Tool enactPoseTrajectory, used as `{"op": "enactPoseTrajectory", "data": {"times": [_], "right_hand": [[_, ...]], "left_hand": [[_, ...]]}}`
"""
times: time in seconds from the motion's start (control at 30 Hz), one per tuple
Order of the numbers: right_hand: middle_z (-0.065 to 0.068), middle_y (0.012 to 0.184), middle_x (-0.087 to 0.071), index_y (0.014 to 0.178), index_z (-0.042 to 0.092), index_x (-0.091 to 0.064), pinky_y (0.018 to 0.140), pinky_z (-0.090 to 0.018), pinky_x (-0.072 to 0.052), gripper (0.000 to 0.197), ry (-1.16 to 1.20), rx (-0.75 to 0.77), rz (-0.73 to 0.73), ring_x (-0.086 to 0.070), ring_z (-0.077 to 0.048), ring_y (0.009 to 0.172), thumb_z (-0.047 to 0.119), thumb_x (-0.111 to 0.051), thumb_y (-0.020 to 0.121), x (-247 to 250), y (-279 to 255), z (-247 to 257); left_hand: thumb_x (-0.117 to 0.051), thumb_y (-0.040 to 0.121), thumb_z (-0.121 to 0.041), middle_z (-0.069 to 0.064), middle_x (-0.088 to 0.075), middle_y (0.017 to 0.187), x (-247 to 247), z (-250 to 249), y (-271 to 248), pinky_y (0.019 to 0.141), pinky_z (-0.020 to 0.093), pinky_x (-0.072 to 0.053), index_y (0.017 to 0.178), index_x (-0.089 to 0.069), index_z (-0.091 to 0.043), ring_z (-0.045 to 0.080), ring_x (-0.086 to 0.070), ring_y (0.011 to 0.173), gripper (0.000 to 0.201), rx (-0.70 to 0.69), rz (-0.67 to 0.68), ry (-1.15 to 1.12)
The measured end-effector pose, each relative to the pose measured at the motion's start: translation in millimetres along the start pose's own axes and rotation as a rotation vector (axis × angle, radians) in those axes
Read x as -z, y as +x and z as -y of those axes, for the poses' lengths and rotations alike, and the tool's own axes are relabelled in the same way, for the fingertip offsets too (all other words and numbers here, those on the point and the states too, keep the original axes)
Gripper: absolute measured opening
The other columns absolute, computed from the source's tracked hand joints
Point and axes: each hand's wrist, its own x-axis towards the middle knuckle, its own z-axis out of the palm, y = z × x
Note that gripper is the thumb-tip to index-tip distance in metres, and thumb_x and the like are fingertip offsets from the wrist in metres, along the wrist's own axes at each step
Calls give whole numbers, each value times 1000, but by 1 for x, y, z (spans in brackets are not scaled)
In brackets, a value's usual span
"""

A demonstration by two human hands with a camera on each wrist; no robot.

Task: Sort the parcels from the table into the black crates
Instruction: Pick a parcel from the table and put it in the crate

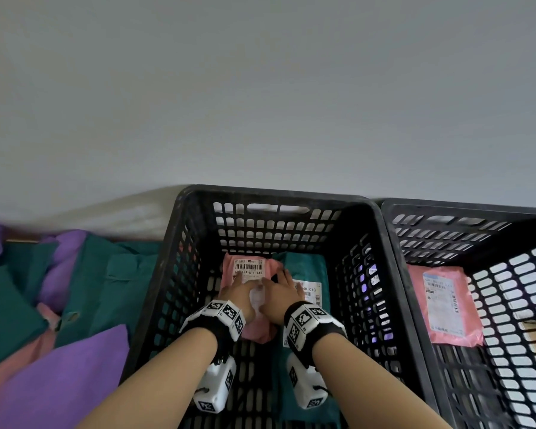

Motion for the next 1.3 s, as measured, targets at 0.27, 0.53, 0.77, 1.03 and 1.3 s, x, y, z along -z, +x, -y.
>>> {"op": "enactPoseTrajectory", "data": {"times": [0.27, 0.53, 0.77, 1.03, 1.3], "right_hand": [[-9, 129, -59, 135, 10, -50, 100, -29, -43, 46, 514, 41, -147, -55, -25, 120, 22, -60, 92, 45, -37, -6], [-11, 140, -50, 137, 5, -48, 99, -22, -36, 50, 563, 145, -303, -48, -22, 128, 21, -60, 92, 70, -94, -10], [-17, 126, -60, 127, -1, -55, 101, -37, -44, 43, 509, 338, -391, -56, -28, 117, 21, -61, 91, 79, -159, 15], [-9, 115, -67, 120, 13, -62, 96, -40, -48, 32, 478, 562, -431, -61, -22, 109, 18, -58, 88, 87, -214, 83], [-9, 131, -57, 134, 7, -51, 104, -33, -41, 46, 377, 628, -400, -54, -22, 121, 20, -60, 91, 64, -245, 167]], "left_hand": [[-60, 87, -8, 9, -48, 138, 37, -33, -31, 99, 26, -42, 139, -43, -12, 25, -51, 123, 54, -40, -197, -165], [-60, 89, -23, 6, -54, 133, 70, -80, -102, 100, 34, -43, 133, -50, -14, 23, -53, 119, 46, -130, -331, -210], [-53, 91, -11, 8, -63, 120, 97, -98, -190, 95, 31, -45, 118, -62, -11, 21, -58, 111, 29, -235, -606, -214], [-54, 90, -11, 6, -65, 109, 130, -84, -280, 89, 26, -47, 117, -61, -15, 22, -61, 101, 28, -240, -792, -213], [-53, 92, -15, 10, -64, 116, 146, -7, -353, 92, 33, -47, 127, -53, -17, 25, -60, 104, 36, -138, -864, -155]]}}
